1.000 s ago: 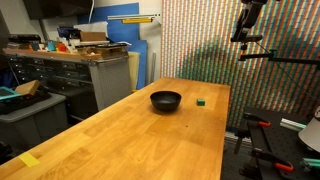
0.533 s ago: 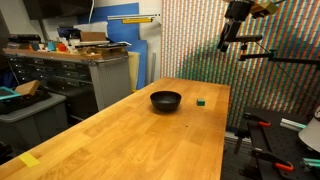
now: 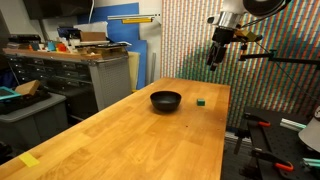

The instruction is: Pick up the green cube and put it in the bowl

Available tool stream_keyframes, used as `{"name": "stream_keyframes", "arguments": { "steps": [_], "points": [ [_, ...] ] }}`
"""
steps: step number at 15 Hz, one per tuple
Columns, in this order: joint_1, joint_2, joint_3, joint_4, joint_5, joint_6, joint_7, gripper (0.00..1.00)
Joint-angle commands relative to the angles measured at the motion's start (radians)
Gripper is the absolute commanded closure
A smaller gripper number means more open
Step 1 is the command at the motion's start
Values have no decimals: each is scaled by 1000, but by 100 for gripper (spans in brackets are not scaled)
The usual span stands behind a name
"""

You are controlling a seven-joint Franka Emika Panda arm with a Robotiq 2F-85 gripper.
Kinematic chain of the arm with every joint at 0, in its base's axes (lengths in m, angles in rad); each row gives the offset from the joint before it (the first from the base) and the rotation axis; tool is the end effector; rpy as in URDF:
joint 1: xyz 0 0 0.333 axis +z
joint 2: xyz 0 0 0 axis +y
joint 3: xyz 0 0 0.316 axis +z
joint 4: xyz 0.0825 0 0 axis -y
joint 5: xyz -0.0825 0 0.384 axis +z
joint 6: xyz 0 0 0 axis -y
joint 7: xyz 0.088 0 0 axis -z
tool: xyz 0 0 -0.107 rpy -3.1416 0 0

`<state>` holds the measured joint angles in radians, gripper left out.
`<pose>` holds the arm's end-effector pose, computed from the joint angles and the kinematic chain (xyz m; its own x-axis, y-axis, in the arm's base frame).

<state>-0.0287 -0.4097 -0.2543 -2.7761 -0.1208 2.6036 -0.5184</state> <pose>0.3751 -0.1002 0.3513 0.9186 0.3369 0.2066 0.3230 -0.9412 0.0988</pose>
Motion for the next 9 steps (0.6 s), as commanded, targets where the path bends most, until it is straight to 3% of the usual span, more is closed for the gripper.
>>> {"name": "stream_keyframes", "arguments": {
  "steps": [1, 9],
  "points": [
    [33, 120, -22, 0, 41, 114, -63, 0],
    [73, 324, -22, 0, 243, 278, -281, 0]
  ]
}}
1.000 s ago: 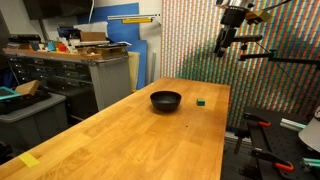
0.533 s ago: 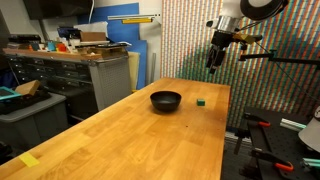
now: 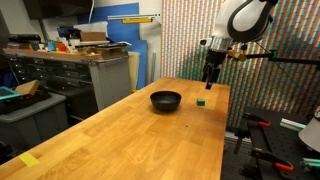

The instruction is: Pick up the green cube and put it in the bowl

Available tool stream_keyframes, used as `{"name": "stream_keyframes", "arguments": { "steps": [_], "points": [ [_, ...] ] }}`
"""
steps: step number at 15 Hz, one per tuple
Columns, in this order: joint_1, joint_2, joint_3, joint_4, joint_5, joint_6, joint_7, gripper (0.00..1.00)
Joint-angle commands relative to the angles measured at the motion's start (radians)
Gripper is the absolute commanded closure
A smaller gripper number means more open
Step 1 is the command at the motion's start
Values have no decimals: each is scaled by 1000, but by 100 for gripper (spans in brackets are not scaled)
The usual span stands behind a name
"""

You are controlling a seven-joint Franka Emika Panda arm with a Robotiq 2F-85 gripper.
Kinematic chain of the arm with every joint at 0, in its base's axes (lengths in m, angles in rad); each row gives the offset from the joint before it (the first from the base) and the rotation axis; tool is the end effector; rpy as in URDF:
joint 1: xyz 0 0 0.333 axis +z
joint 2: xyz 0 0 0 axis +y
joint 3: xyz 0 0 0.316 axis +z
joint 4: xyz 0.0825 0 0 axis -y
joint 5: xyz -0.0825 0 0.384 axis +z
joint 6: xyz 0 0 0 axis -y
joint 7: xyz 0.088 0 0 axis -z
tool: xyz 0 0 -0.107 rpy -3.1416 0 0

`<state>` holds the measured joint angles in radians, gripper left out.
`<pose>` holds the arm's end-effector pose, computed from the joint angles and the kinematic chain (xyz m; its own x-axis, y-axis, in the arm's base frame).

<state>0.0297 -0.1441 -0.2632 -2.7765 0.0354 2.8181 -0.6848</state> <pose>0.3909 -0.0913 0.2716 0.8977 0.4054 0.1724 0.3993 -0.9141 0.0705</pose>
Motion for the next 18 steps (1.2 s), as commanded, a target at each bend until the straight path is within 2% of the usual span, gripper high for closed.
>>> {"name": "stream_keyframes", "arguments": {
  "steps": [1, 3, 7, 13, 18],
  "points": [
    [9, 79, -8, 0, 121, 77, -154, 0],
    [25, 119, -26, 0, 189, 114, -244, 0],
    [-2, 174, -14, 1, 343, 175, -474, 0],
    [-51, 199, 5, 4, 602, 199, -815, 0],
    [-61, 204, 24, 8, 829, 207, -977, 0]
  ]
}}
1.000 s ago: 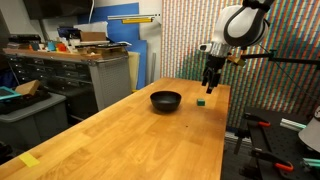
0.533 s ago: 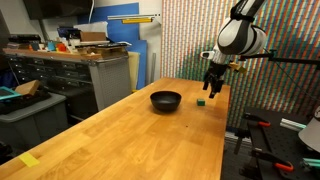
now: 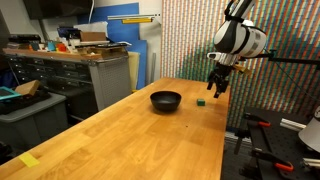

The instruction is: Pick up the green cube and put it in the bowl

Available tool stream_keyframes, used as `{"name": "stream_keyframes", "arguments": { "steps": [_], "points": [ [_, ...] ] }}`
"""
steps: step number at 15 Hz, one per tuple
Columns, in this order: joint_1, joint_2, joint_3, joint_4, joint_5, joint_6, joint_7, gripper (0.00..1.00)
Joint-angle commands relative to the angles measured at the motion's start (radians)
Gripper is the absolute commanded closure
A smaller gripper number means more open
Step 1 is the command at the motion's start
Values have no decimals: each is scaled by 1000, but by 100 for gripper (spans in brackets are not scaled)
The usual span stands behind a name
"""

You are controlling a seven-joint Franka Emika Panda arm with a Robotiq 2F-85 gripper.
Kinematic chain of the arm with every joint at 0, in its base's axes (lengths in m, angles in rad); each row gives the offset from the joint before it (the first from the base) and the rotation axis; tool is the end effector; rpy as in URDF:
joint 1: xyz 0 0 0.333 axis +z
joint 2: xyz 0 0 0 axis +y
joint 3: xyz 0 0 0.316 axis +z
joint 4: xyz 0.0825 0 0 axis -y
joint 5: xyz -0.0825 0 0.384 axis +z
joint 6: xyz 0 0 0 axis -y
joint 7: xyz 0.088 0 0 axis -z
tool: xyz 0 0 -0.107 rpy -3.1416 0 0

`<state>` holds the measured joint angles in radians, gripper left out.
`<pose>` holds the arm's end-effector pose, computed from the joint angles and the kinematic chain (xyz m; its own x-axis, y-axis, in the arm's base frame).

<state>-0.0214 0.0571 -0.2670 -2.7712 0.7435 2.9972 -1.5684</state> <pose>0.3541 -0.1574 0.2089 0.8282 0.5239 0.1990 0.5150 -0.8515 0.0987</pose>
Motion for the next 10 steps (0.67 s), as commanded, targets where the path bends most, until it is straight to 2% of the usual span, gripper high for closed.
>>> {"name": "stream_keyframes", "arguments": {
  "steps": [1, 10],
  "points": [
    [-8, 10, 31, 10, 164, 25, -116, 0],
    [-19, 135, 85, 147, 540, 27, -377, 0]
  ]
}}
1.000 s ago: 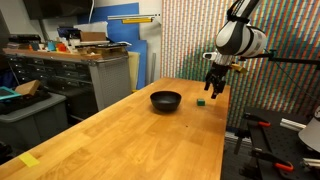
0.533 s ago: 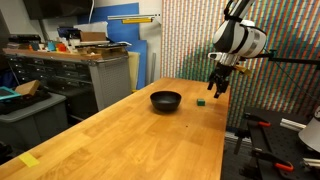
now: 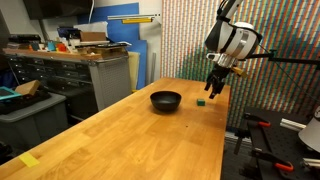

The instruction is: Pick up the green cube and put it in the bowl

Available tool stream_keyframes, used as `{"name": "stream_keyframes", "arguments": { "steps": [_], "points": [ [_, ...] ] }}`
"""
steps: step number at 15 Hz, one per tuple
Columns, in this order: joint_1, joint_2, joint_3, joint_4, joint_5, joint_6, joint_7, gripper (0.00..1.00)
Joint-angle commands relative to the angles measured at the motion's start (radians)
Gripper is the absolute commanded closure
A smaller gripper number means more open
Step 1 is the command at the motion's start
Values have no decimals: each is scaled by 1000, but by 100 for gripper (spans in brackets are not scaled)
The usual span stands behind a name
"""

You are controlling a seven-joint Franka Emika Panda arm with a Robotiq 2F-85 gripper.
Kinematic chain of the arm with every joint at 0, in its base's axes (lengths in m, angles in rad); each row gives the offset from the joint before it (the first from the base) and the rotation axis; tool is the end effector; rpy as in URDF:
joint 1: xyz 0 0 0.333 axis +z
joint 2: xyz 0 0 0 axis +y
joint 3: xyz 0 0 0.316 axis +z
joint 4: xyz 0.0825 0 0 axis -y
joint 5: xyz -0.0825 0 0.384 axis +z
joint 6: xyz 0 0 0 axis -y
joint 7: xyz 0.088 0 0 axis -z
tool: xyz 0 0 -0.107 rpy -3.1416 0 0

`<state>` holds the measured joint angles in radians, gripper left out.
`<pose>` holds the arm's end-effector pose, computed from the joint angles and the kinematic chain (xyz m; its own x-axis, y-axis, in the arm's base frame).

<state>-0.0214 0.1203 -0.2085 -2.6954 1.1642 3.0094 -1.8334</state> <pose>0.3603 -0.1562 0.1999 0.8547 0.4431 0.2702 0.4335 -0.8958 0.0978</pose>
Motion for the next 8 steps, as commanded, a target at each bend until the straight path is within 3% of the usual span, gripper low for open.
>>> {"name": "stream_keyframes", "arguments": {
  "steps": [1, 8],
  "points": [
    [-22, 91, 31, 90, 157, 13, -146, 0],
    [-35, 236, 35, 207, 375, 10, -365, 0]
  ]
}}
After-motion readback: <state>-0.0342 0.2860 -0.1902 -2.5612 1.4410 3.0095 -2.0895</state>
